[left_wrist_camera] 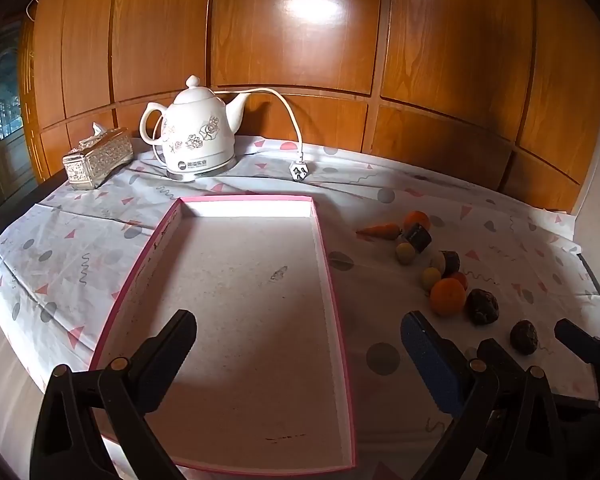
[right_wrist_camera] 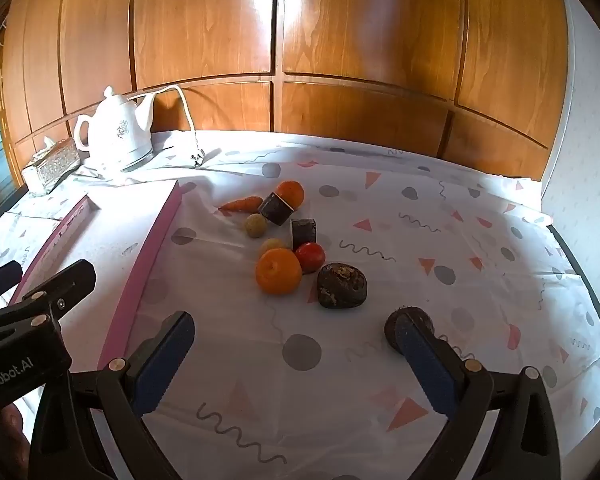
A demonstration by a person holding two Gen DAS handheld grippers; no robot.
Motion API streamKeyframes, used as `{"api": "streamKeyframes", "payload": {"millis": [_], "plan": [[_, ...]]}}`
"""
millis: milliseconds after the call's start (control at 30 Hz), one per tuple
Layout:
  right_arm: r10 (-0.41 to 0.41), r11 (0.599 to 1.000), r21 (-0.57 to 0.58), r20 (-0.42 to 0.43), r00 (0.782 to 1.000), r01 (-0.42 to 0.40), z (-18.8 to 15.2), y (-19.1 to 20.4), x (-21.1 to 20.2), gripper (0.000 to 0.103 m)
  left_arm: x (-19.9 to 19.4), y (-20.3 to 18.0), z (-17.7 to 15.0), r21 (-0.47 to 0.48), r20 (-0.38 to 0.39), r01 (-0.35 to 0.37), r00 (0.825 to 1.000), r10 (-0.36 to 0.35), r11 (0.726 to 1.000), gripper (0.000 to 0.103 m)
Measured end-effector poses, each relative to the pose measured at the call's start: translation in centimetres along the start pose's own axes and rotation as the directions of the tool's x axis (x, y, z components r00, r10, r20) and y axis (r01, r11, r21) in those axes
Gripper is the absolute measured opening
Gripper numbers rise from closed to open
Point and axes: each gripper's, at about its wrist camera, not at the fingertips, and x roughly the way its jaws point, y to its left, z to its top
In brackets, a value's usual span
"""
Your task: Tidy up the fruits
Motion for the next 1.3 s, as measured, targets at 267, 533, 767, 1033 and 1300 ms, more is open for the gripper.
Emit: {"api": "streamKeyframes", "payload": {"millis": [267, 533, 767, 1033, 1300], "plan": [[-0.002, 1.0, -0.004, 0.003, 1.0, 0.002, -0.1, 0.1, -0.1, 0.102, 0.0, 0.0, 0.0, -0.001, -0.001, 0.002, 1.0, -0.002, 1.0, 0.103], [0.0, 1.0, -0.005, -0.008, 1.0, 0.0, 0.1, -0.1, -0.1, 0.102, -0.1, 0.0, 0.1, -0.003, -0.002, 0.004, 1.0, -0.004, 1.0, 0.103], [0.002, 1.0, -0.005, -0.006, 1.0, -0.002, 0.1, 0.0, -0.1, 0.102, -0.1, -0.1, 0.1, -0.003, -0.003, 0.008, 1.0, -0.008, 1.0, 0.103], [0.09, 0.995, -0.029, -0.04, 0.995, -0.091, 0.3, -1.4, 0.4, 0.102, 0.2, -0.4, 0.0, 0.0, -0.013, 0.06, 0.998, -0.06, 0.998, 0.103], [0.12, 0.992, 0.056, -0.085, 0.989, -0.115, -0.3, -7.9, 1.1, 0.096, 0.5, -1.4, 0.1, 0.02, -0.036, 0.155, 0.987, -0.154, 0.988, 0.103]]}}
